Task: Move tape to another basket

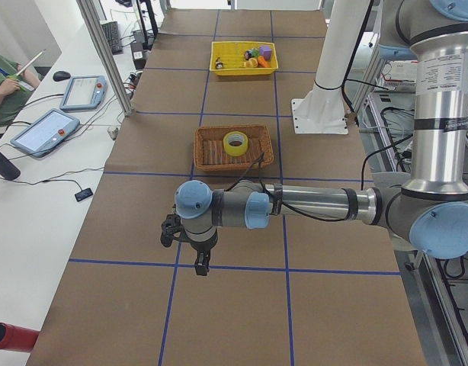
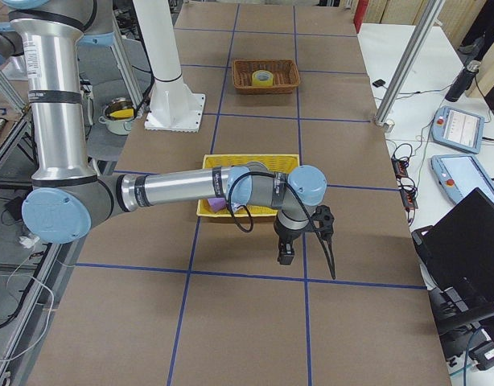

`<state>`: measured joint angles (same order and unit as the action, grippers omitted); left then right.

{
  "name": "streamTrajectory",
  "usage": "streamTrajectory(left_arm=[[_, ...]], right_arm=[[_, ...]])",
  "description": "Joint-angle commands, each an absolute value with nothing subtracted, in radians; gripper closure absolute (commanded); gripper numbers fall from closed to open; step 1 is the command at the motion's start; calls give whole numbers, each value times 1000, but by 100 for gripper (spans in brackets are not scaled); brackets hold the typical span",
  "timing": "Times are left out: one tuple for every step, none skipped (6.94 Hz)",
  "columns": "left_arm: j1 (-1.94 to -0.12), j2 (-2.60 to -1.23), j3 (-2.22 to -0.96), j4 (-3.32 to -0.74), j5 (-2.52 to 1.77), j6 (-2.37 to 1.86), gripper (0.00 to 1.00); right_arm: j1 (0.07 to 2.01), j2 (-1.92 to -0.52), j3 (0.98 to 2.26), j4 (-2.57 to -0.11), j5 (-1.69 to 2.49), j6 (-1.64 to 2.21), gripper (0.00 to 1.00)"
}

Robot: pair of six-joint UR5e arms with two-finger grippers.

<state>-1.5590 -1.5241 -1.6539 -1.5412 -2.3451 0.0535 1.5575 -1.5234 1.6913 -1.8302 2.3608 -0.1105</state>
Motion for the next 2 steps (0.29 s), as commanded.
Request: streamTrajectory(left_arm=[[-1559, -1525, -1652, -1542, -2344, 51, 1], [-1559, -1525, -1652, -1542, -2344, 51, 1]], right_arm=[[1557, -1523, 1695, -1830, 2362, -110, 0], [1557, -1522, 1698, -1830, 2362, -109, 0]])
